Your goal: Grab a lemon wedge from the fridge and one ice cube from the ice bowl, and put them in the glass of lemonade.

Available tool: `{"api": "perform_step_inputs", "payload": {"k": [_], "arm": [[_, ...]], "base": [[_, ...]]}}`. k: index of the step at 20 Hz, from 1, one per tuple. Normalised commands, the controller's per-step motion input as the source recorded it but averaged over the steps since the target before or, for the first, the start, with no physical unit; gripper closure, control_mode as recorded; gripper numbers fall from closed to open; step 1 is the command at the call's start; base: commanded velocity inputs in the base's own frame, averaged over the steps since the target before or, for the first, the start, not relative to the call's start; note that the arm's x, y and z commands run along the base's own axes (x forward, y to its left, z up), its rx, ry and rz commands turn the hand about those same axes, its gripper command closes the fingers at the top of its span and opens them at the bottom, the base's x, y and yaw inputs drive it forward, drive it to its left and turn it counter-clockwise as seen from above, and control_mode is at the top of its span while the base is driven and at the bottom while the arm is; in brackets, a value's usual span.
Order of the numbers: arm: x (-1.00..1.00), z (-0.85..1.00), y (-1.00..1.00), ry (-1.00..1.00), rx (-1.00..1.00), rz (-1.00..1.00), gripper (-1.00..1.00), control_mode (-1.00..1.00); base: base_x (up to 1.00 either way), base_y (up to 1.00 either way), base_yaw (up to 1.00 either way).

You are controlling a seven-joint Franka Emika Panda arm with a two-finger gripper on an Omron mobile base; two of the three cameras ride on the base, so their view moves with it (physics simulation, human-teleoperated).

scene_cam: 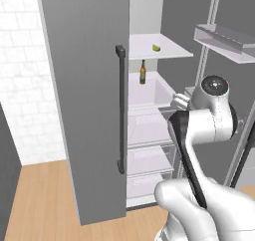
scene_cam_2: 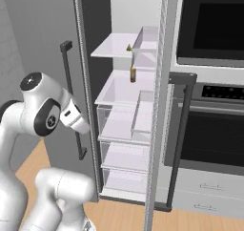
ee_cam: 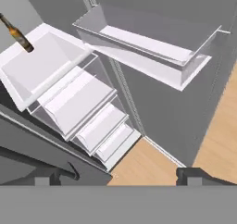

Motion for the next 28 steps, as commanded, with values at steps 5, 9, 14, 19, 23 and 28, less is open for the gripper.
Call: {"api": "perform_step_inputs", "payload": {"k": [5, 9, 14, 19, 23, 28], "arm": [[-0.25, -0.09, 0.07, -0.02, 0.12, 0.19, -1.0, -1.0], [-0.1, 0.0, -0.04, 0.35, -0.05, 0.25, -1.0, -1.0], [-0.04, 0.0, 0.0, 0.17, -0.06, 0.08, -1.0, -1.0], [0.13, -0.05, 0.08, 0.04, -0.14, 0.02, -1.0, -1.0], [0.0, -0.16, -0.03, 0.0, -0.14, 0.13, -1.0, -1.0], [0.01, -0.09, -0.06, -0.04, -0.09, 0.02, -1.0, -1.0]], "base": [[0.0, 0.0, 0.0], [0.0, 0.0, 0.0], [0.0, 0.0, 0.0], [0.0, 0.0, 0.0], [0.0, 0.0, 0.0], [0.0, 0.0, 0.0]]}}
